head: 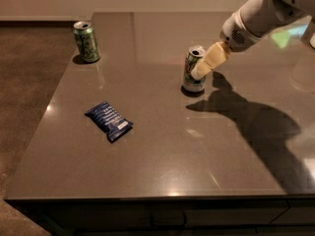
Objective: Move 7up can near green can
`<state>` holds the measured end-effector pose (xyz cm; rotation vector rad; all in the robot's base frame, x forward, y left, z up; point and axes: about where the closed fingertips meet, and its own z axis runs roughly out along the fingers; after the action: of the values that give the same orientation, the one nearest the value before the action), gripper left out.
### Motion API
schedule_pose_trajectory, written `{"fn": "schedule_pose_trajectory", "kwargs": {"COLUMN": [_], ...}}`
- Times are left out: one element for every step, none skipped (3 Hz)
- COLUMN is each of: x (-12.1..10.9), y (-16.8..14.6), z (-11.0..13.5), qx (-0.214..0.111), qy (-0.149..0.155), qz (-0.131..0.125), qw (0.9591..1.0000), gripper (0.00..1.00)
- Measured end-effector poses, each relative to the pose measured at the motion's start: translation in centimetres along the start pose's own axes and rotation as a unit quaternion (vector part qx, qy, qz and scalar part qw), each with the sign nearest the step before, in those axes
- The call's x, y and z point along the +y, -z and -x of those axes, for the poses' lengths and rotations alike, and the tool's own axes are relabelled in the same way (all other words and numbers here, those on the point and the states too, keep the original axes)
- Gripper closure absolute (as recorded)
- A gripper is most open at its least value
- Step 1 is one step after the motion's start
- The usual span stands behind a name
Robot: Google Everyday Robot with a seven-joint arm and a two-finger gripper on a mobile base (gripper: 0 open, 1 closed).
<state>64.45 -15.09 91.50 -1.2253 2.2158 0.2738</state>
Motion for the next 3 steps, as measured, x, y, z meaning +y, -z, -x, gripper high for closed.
{"fn": "schedule_pose_trajectory", "kwargs": {"x": [0.8, 1.8, 2.4], "y": [-0.7, -1.1, -1.1], "z": [0.5, 1.0, 1.5], "qx": [-0.007, -0.014, -0.020], "qy": [0.004, 0.009, 0.013], "qz": [0.013, 0.027, 0.035], "qw": [0.9999, 0.9995, 0.9991], "gripper": [0.02, 0.20, 0.42]}}
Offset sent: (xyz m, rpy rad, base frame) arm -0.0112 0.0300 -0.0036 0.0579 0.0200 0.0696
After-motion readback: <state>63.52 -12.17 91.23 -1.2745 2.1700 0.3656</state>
